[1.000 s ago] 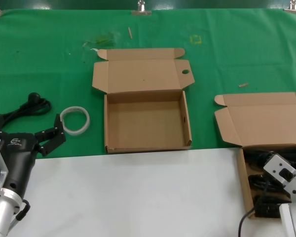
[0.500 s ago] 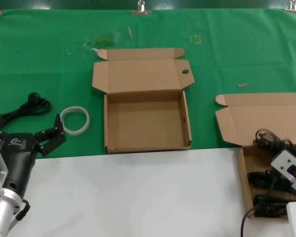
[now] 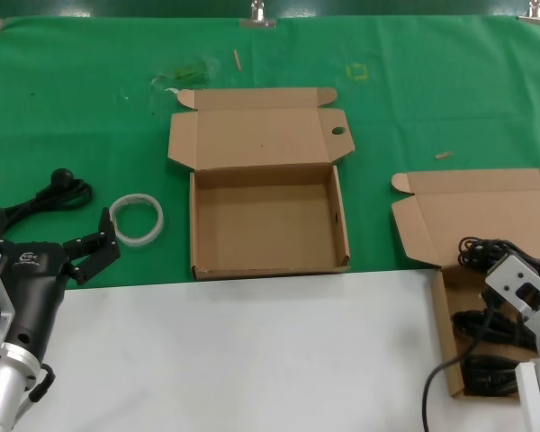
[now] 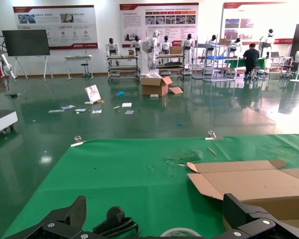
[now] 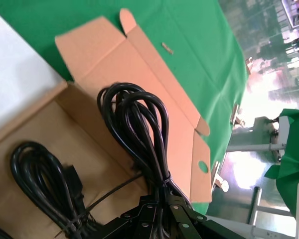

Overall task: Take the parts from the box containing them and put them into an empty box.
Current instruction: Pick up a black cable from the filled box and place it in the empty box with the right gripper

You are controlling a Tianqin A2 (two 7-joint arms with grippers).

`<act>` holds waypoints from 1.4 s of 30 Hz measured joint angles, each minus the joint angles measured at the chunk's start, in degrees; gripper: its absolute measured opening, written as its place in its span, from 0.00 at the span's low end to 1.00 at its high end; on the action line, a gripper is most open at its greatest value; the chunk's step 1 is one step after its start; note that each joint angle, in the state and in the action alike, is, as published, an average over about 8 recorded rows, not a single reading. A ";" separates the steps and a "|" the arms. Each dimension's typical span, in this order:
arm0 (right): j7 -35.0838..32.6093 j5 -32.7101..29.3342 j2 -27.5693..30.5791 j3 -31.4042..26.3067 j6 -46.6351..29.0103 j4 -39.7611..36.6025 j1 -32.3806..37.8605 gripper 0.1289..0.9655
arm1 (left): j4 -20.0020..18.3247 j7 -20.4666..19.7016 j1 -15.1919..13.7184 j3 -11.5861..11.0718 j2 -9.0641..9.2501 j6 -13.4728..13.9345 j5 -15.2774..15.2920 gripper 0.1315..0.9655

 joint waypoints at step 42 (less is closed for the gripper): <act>10.43 -0.01 0.09 -25.50 0.89 -2.97 12.33 0.02 | 0.00 0.01 0.00 0.00 0.00 0.00 0.00 1.00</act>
